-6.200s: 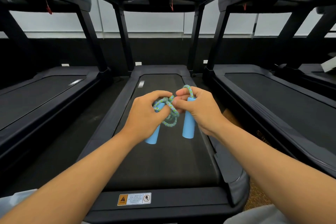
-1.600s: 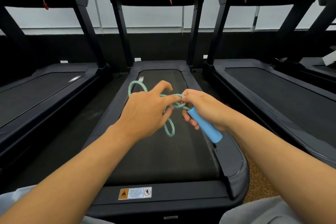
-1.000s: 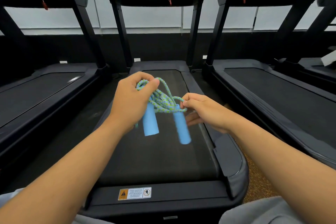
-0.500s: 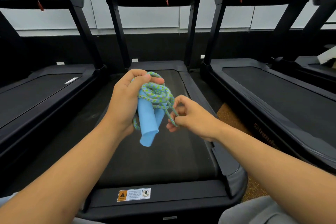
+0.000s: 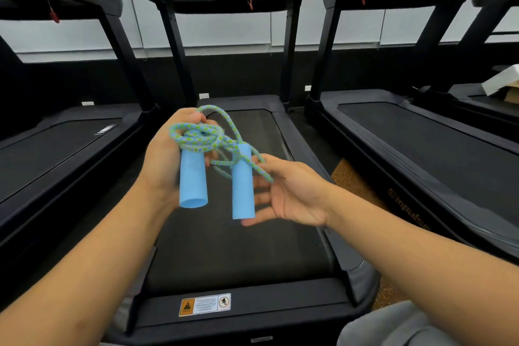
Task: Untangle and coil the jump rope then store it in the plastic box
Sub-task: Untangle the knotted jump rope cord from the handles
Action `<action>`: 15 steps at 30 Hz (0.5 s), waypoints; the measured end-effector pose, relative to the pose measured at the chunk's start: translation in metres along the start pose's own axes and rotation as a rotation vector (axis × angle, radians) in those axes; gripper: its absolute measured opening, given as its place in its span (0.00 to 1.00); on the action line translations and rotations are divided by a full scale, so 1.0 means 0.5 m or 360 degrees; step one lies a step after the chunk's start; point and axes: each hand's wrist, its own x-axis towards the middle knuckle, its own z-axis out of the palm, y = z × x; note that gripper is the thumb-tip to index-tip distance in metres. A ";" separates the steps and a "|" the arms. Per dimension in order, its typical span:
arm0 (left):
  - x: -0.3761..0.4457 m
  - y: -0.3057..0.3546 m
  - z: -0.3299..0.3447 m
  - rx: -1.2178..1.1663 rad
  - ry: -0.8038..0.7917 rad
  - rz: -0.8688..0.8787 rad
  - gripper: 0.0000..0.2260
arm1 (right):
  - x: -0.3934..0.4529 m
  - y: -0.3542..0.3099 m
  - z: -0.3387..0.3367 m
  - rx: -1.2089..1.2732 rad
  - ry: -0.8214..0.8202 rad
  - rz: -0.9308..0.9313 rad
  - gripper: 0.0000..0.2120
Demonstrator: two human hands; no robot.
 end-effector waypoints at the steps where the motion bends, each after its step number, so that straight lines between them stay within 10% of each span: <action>1: 0.001 -0.005 -0.001 0.0014 0.0049 -0.0007 0.11 | -0.003 -0.001 -0.001 0.0075 -0.0033 0.0014 0.08; 6: 0.013 -0.024 -0.011 0.0023 0.0153 -0.0053 0.10 | -0.004 0.017 0.003 0.0157 -0.0194 0.0047 0.09; 15: 0.025 -0.068 -0.027 0.0475 0.0540 -0.0213 0.05 | 0.027 0.020 -0.045 -0.0383 0.0273 -0.0338 0.11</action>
